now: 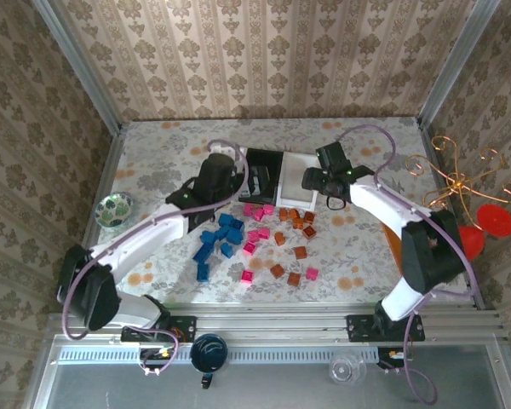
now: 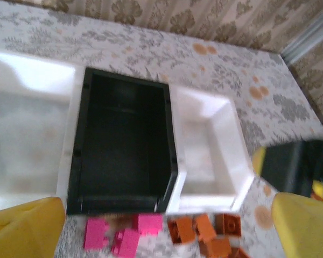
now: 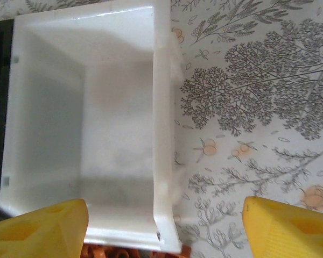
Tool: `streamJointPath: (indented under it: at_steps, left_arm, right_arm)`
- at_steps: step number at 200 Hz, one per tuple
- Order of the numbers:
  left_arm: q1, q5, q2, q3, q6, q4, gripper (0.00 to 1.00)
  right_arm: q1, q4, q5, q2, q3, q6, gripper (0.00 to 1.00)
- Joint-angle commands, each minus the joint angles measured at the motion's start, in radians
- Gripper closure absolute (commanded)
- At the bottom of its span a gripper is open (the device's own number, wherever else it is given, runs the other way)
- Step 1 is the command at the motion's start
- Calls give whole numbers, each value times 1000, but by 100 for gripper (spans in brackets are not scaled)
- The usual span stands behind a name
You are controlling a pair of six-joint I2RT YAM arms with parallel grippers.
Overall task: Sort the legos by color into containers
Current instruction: Rotate the container at the top-center of the table.
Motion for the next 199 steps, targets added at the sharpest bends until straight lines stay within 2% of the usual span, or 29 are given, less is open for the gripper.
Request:
streamJointPath:
  at_steps: [1, 27, 64, 90, 136, 181, 190, 199]
  left_arm:
    - [-18, -23, -104, -105, 53, 23, 0]
    - [-39, -34, -234, -210, 57, 12, 0]
    - [-49, -51, -367, -282, 58, -34, 0]
    - [-49, -51, -406, -303, 61, -50, 0]
    - [-48, -54, -407, -312, 77, -53, 0]
    - [-41, -44, -395, -314, 85, -46, 0]
    - [-38, -40, -392, -314, 86, -45, 0]
    - [-36, -35, -388, -315, 87, -42, 0]
  right_arm:
    - [-10, -51, -2, 95, 66, 4, 27]
    - [-19, -65, -27, 192, 141, -28, 38]
    - [-33, -95, -32, 254, 217, -84, 55]
    - [-40, -128, -33, 303, 282, -129, 67]
    - [-43, -227, -28, 390, 408, -201, 83]
    - [-59, -263, -8, 426, 485, -241, 83]
    - [-62, -266, -13, 425, 493, -245, 78]
    - [-61, -268, -14, 422, 495, -244, 67]
